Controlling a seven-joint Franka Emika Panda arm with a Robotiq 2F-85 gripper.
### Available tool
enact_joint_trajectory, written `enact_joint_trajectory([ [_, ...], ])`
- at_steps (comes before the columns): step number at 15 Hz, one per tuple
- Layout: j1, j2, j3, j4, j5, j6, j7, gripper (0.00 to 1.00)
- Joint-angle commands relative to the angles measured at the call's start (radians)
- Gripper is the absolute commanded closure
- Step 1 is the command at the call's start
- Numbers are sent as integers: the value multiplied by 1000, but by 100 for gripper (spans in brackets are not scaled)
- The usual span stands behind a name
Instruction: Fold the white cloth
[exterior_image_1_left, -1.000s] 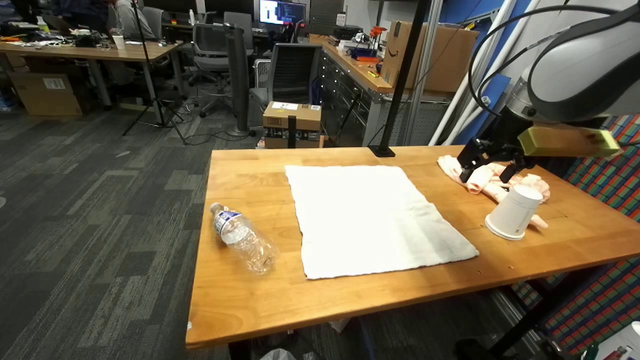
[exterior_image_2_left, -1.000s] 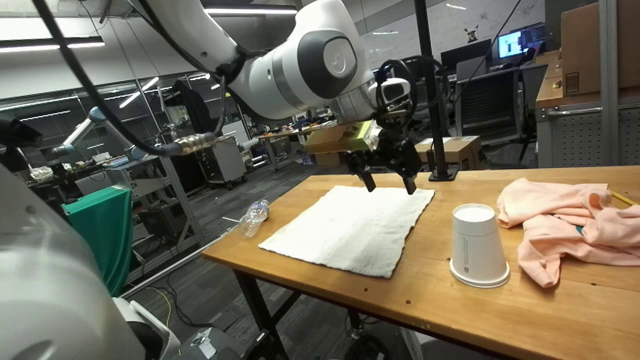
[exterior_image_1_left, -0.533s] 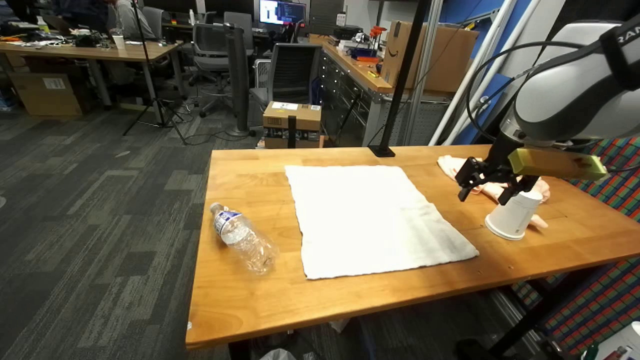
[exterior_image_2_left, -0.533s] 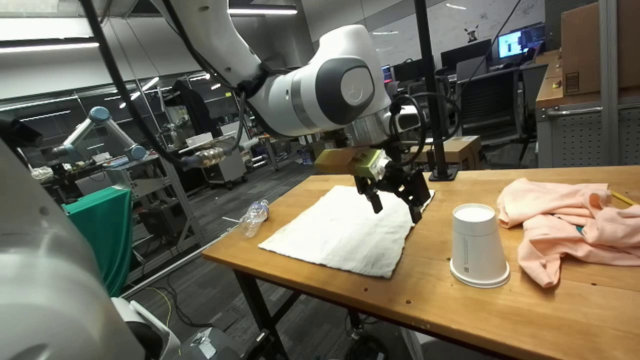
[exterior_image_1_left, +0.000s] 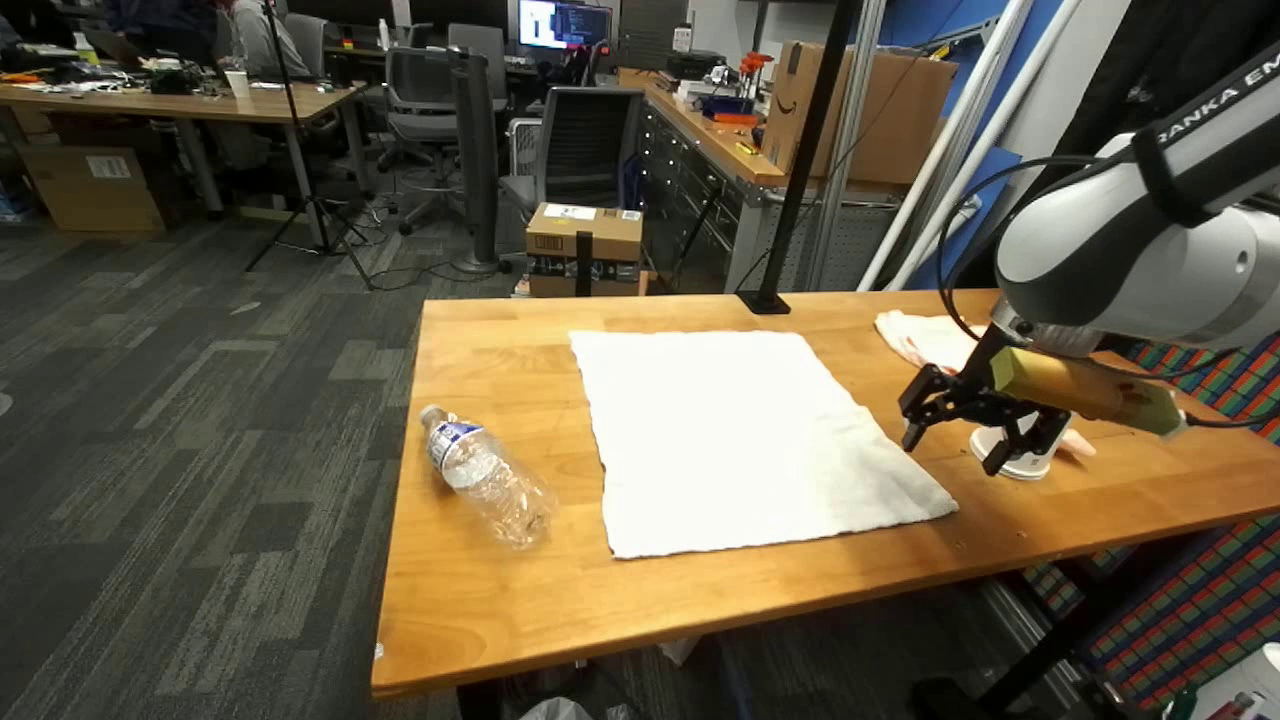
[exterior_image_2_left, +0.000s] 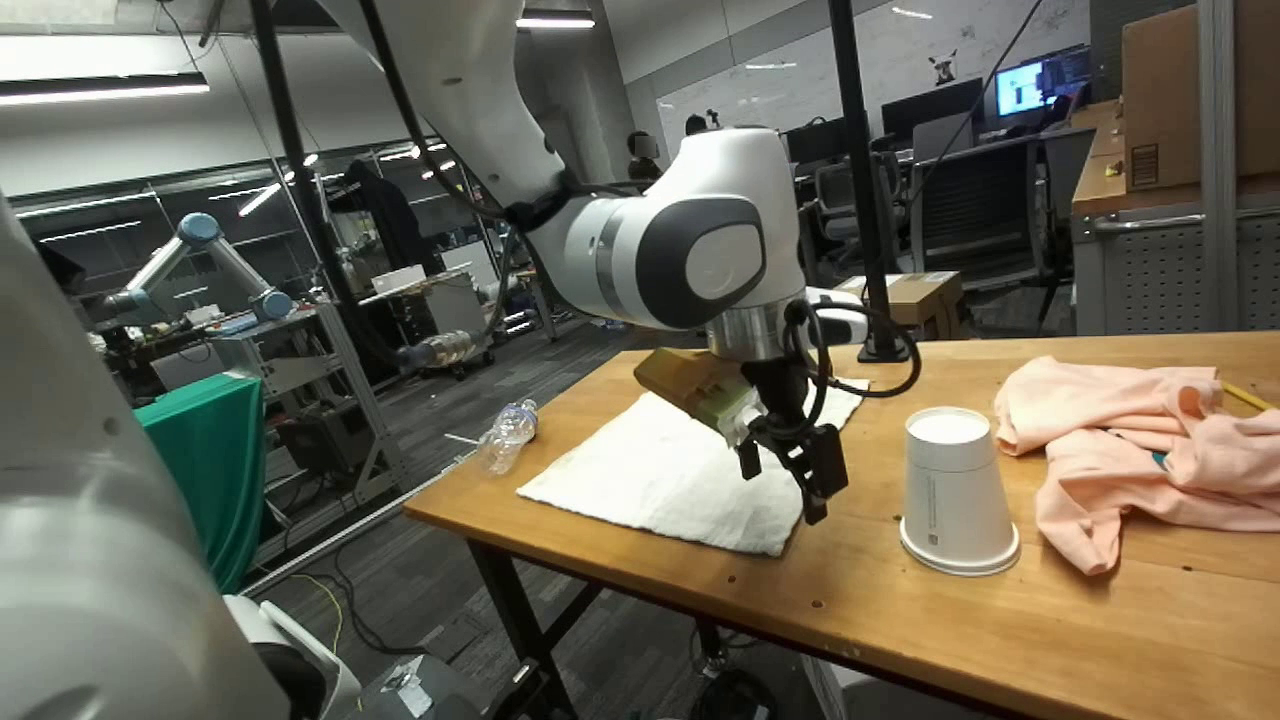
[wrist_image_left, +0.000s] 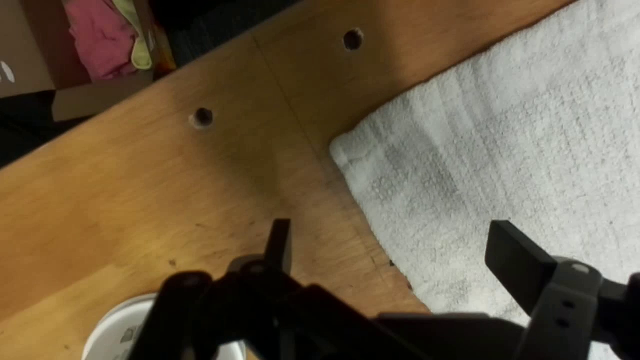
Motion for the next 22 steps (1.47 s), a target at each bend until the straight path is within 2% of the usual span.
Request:
enact_joint_trajectory([
  [1,19,52,-11,6,56,43,9,0],
  [9,32,121,-26,18,-8,46,93,0],
  [10,36,123,-28,21,-18,37,107,4],
  [11,38,125,-30,23,-26,34,117,10],
  [12,41,125,-33,24,-35,31,130,28],
  [13,44,124,-35,24,-42,29,142,29],
  [14,45,123,-38,26,-50,26,157,36],
  [21,55,110,-52,25,-110,6,246,91],
  [22,59,106,-62,27,-147,-9,277,94],
])
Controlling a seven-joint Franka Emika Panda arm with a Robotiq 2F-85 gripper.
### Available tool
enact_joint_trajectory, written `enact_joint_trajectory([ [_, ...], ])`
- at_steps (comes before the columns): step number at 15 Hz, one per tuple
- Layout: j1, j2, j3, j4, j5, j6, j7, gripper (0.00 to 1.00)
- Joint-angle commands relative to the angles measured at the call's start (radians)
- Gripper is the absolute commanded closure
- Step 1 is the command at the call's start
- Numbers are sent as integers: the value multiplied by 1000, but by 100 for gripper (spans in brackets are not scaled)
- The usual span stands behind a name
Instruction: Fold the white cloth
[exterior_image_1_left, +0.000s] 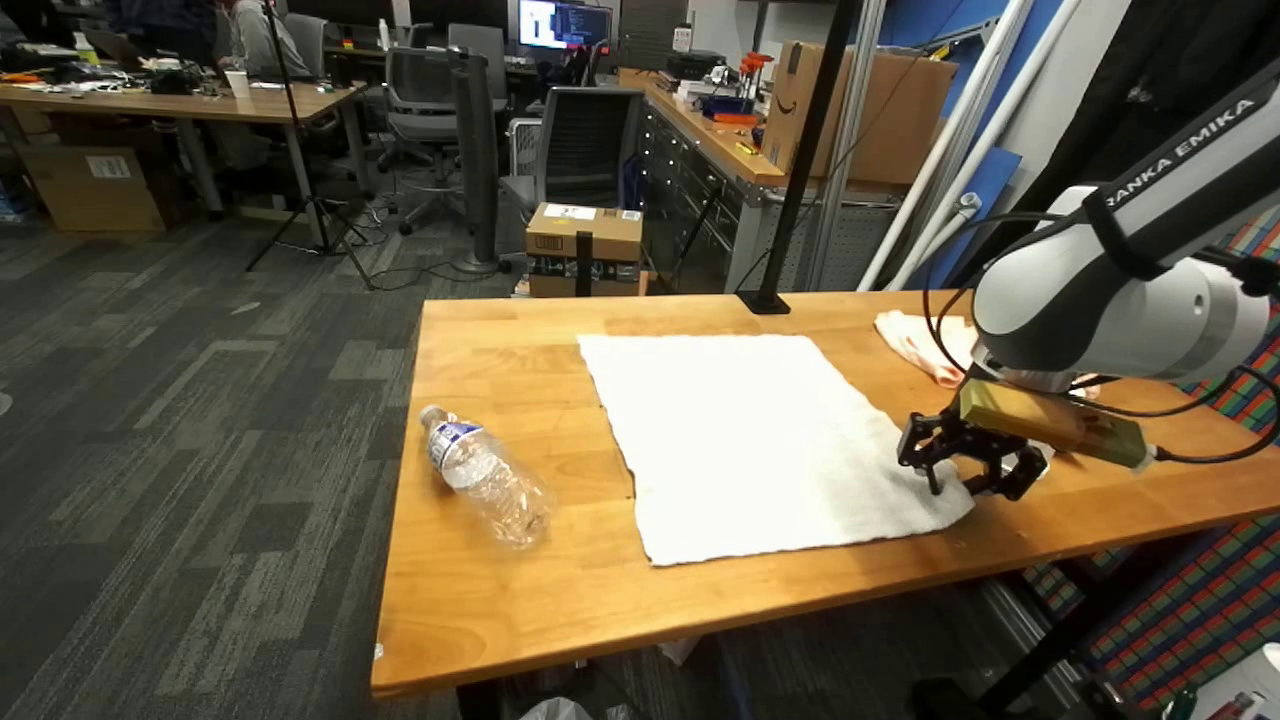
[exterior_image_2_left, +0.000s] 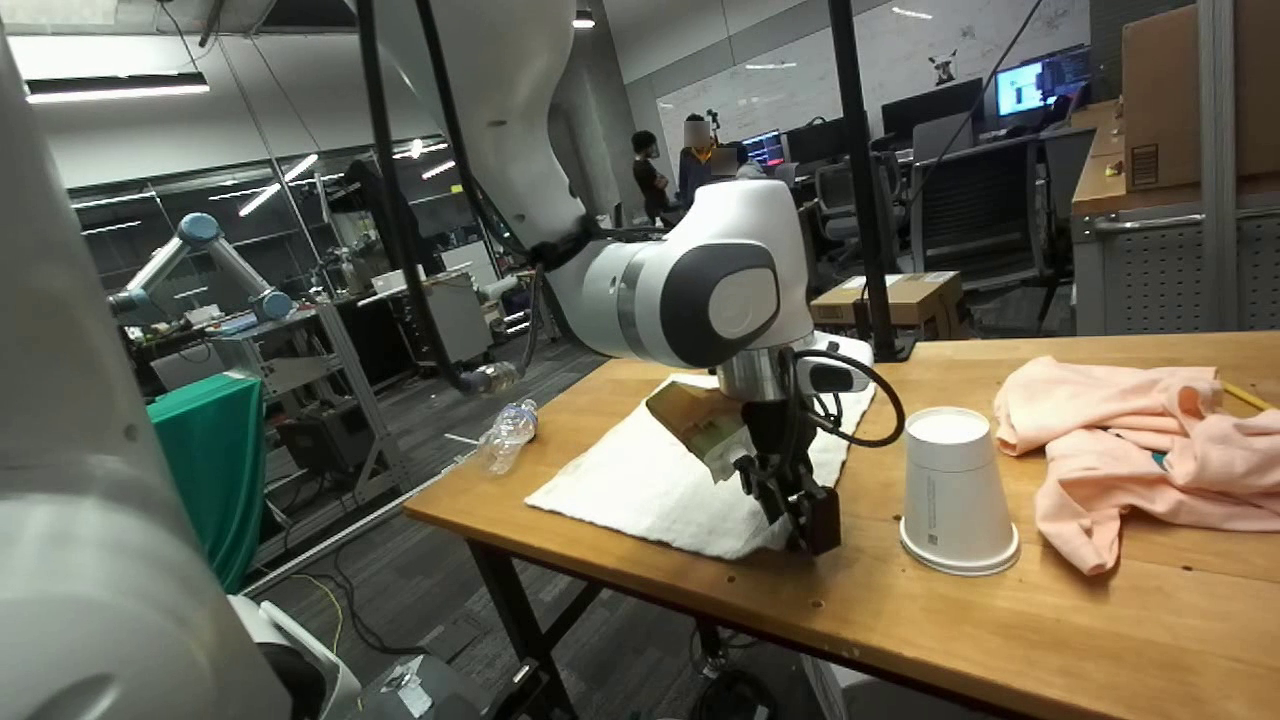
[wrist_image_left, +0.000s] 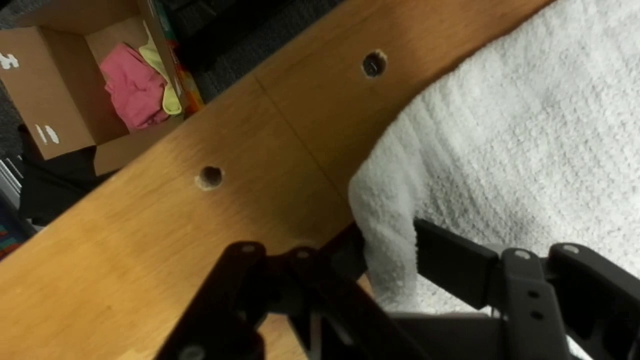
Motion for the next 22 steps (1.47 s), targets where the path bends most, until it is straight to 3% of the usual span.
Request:
enact_joint_trajectory([
  [1,39,-5,-40,14,-96,-47,100,96],
  [3,44,-20,-59,26,-170,-101,154,99],
  [7,73,-36,-55,133,-315,-320,240,92],
  [12,145,64,29,439,-367,-673,208,95],
  [14,176,128,58,561,-374,-748,193,94],
  [17,224,235,88,733,-356,-779,184,94],
  [22,278,410,89,1011,-273,-691,238,98],
])
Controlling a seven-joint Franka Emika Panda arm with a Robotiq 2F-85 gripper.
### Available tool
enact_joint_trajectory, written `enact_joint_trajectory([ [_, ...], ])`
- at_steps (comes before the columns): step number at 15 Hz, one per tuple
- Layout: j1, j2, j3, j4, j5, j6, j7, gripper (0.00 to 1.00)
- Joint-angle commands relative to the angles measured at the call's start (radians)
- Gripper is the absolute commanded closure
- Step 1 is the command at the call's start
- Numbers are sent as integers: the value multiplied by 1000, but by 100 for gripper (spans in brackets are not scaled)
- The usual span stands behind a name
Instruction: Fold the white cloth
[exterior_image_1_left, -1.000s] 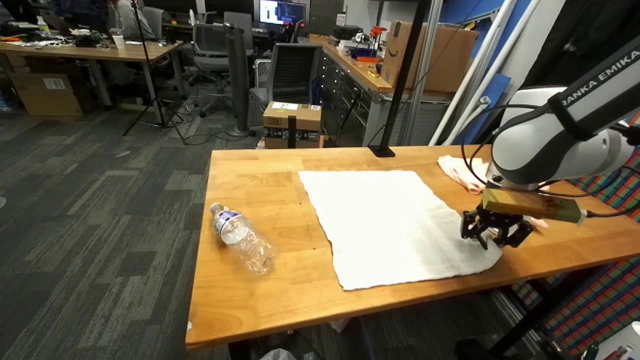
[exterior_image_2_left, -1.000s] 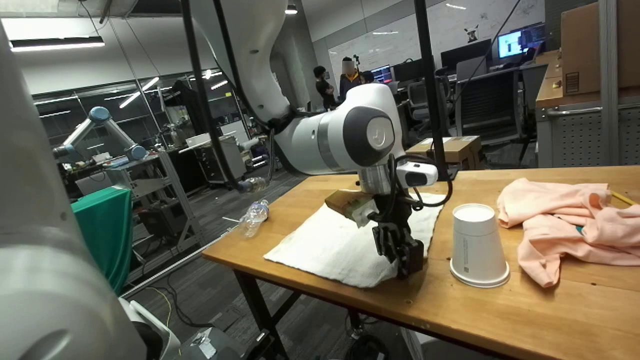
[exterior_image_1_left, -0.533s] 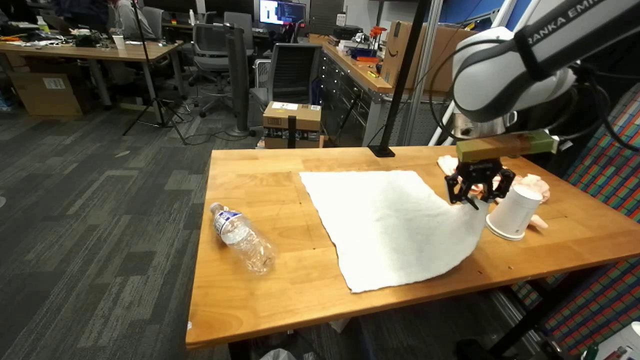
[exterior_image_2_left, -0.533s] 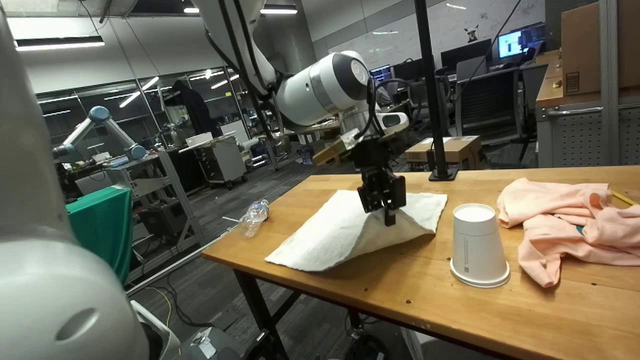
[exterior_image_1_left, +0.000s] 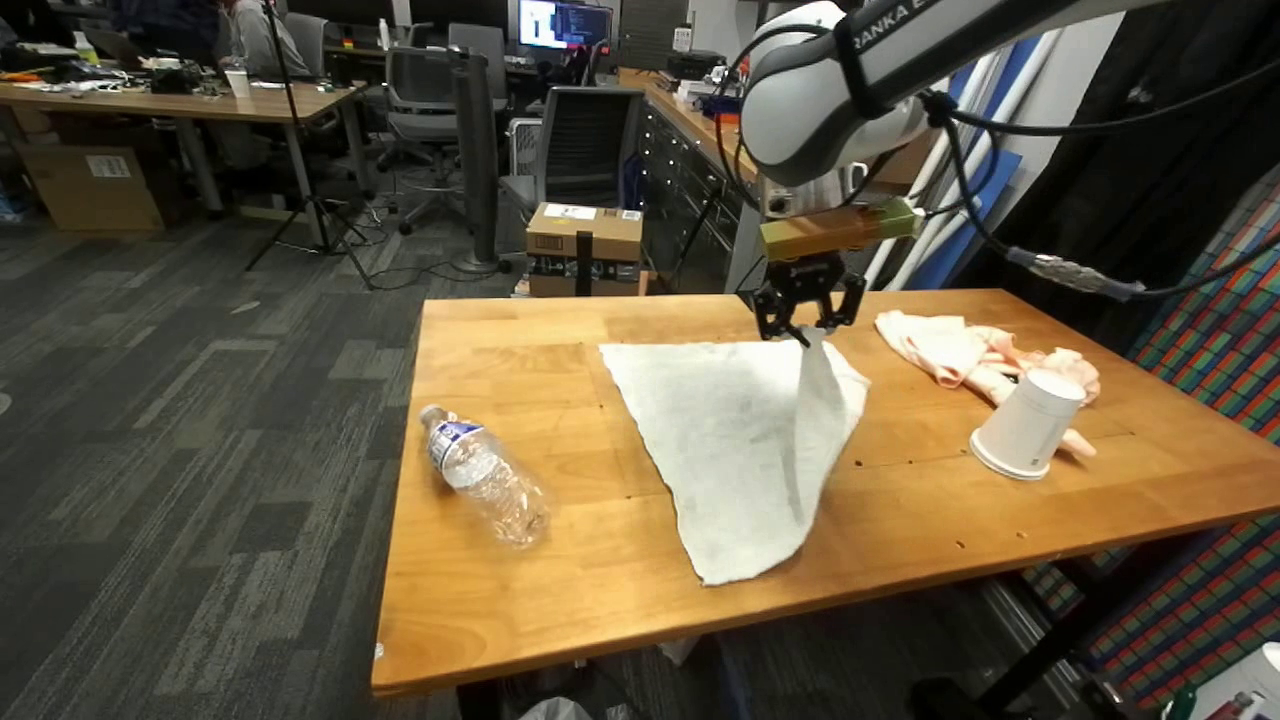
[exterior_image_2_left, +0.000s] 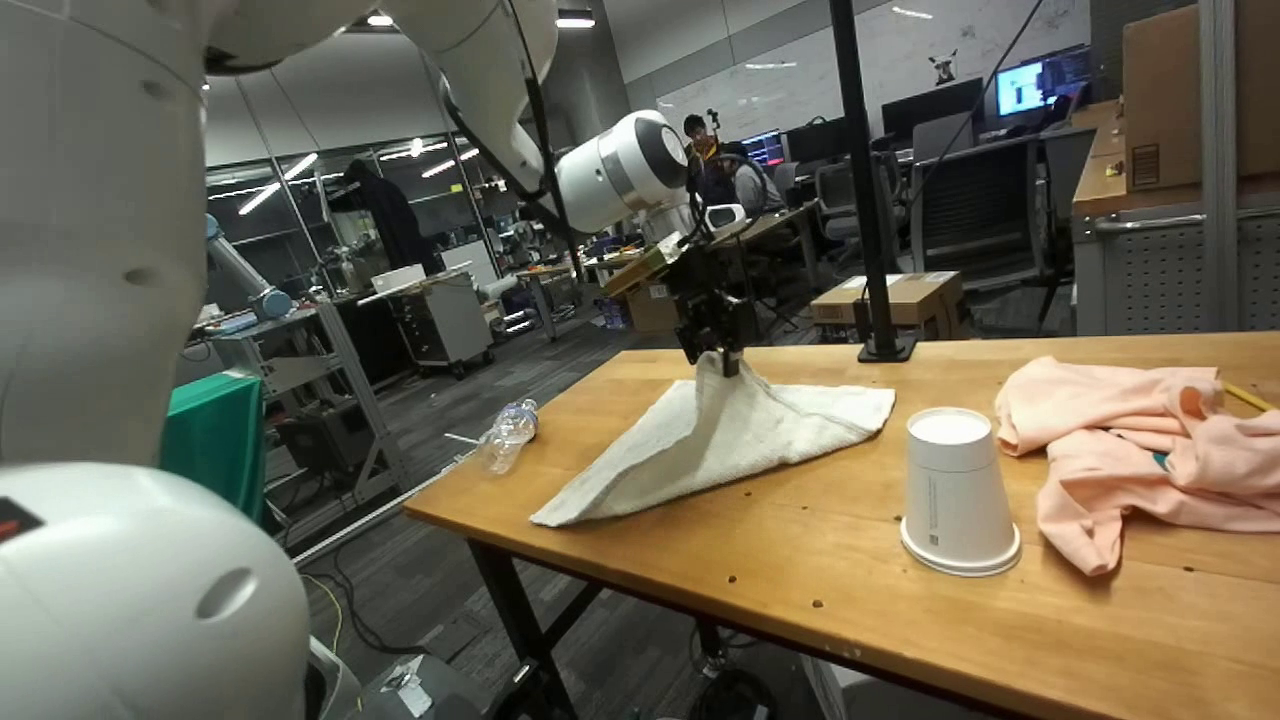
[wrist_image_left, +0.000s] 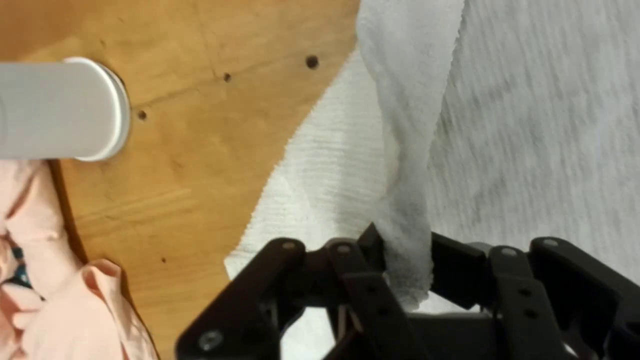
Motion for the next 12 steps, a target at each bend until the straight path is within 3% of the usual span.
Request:
enact_joint_trajectory([
  [1,19,147,-6,253,99,20,31,99],
  [5,25,226,-9,394,213,57,58,99],
  [8,26,251,3,432,292,57,59,96],
  [9,28,256,7,438,310,47,47,72],
  [12,35,249,10,420,333,60,33,63],
])
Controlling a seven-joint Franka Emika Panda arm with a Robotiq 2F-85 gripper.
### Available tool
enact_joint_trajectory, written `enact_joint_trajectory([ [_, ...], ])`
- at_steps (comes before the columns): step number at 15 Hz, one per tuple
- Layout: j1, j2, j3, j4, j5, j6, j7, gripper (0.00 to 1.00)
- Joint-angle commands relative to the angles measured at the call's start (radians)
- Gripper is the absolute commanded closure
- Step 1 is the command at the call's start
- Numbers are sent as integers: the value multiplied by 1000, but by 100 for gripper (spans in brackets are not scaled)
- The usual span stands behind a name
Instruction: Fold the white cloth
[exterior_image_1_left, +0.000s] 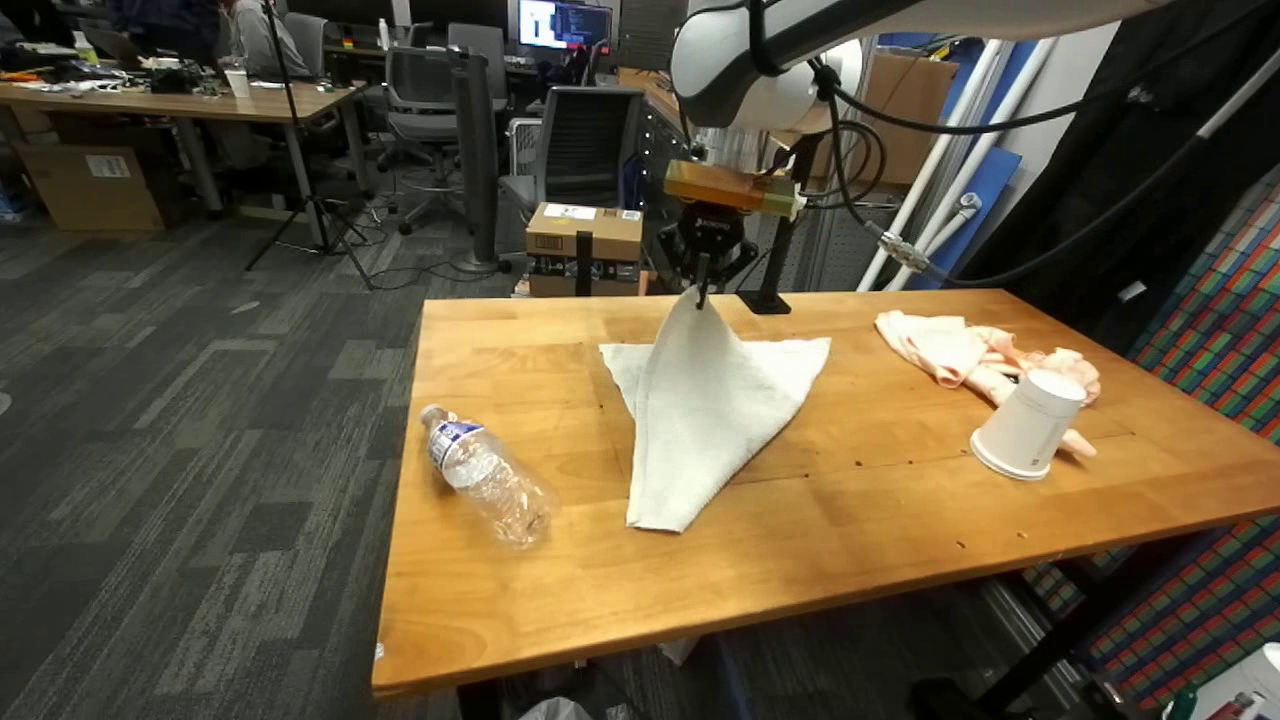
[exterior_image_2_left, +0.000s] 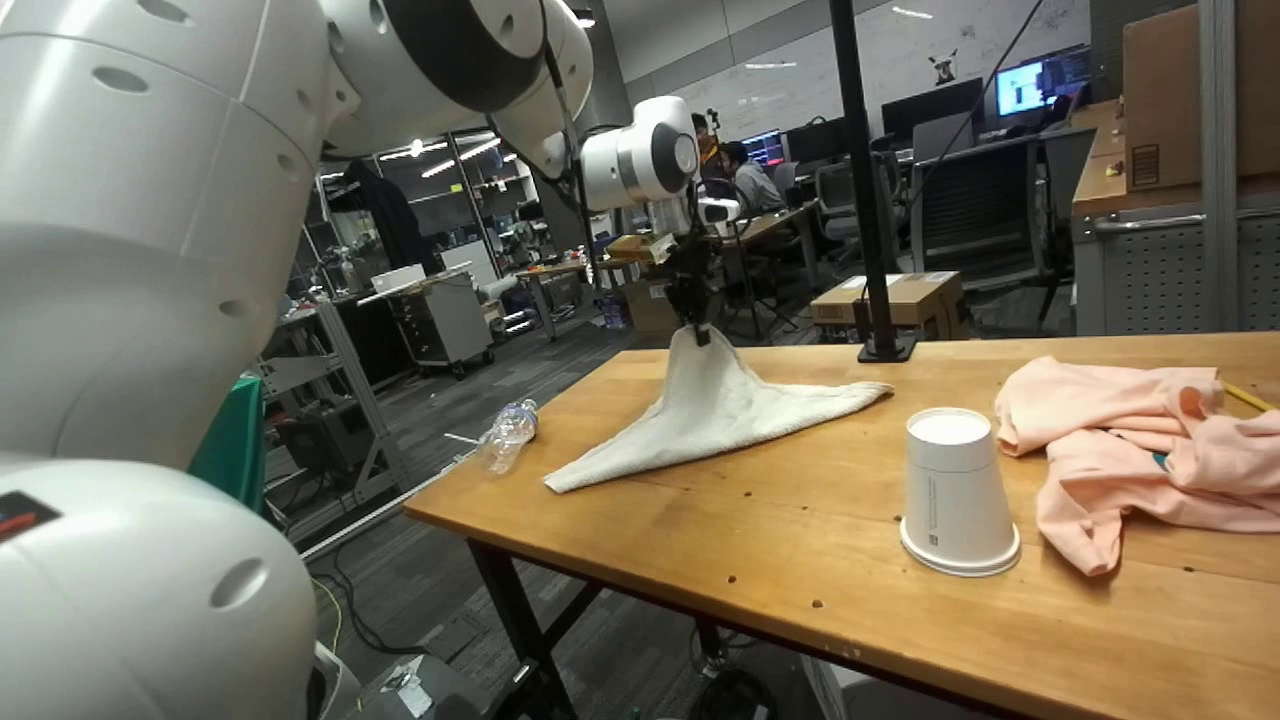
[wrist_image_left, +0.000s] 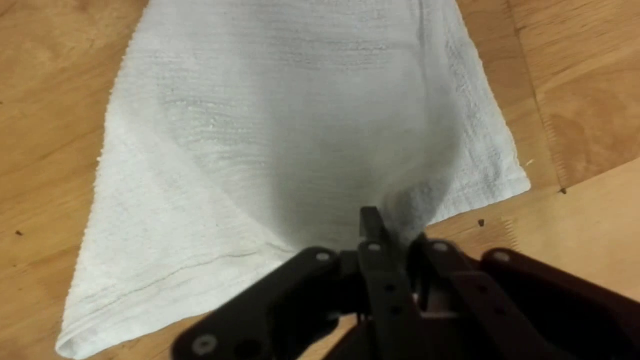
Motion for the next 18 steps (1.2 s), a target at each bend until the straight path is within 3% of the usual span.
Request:
enact_joint_trajectory([
  [1,9,7,0,22,51,4,-5,56],
  [8,-1,-80,-75,-135,5,114,20,3],
  [14,-22,-156,-166,-332,-67,300,28,0],
  [18,-13,-170,-226,-397,-163,392,65,0],
])
